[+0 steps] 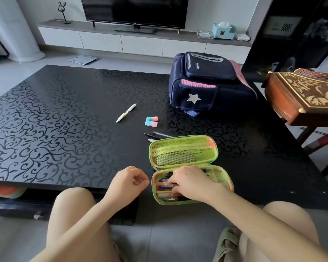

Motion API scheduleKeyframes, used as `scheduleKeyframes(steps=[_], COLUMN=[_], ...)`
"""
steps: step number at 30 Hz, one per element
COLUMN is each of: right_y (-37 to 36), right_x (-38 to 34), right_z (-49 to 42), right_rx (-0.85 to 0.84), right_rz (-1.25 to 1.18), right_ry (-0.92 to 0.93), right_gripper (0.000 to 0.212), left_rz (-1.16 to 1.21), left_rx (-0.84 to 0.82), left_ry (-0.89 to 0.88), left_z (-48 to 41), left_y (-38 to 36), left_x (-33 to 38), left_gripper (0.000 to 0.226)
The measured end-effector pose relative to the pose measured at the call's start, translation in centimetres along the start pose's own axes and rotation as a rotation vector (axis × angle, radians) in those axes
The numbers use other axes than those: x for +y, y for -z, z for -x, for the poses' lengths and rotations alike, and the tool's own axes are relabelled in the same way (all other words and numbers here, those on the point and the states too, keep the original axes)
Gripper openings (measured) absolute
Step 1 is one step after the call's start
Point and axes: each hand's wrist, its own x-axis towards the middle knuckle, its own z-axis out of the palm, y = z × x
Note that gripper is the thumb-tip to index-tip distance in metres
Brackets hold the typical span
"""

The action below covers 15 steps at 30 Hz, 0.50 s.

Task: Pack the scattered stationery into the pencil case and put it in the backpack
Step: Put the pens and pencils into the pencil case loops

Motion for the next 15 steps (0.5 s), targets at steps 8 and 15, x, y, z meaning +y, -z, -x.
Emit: scheduleKeyframes(steps=[8,15], right_y=[4.5,4.7], right_x=[3.7,7.5], right_z=[-4.2,-14.4], right_rx=[0.246,0.119], right_rz=[-0.24,-0.19], right_ry=[-0.199,-0.418], right_gripper=[0.023,0.015], left_rz=[-0.065,-0.221], left_rx=[0.164,0.106], left_ry=[0.106,-0.012], left_z=[-6.8,-12.2], left_y=[1.8,0.8], left_x=[-2.2,-3.4], left_gripper=[0.008,0.013])
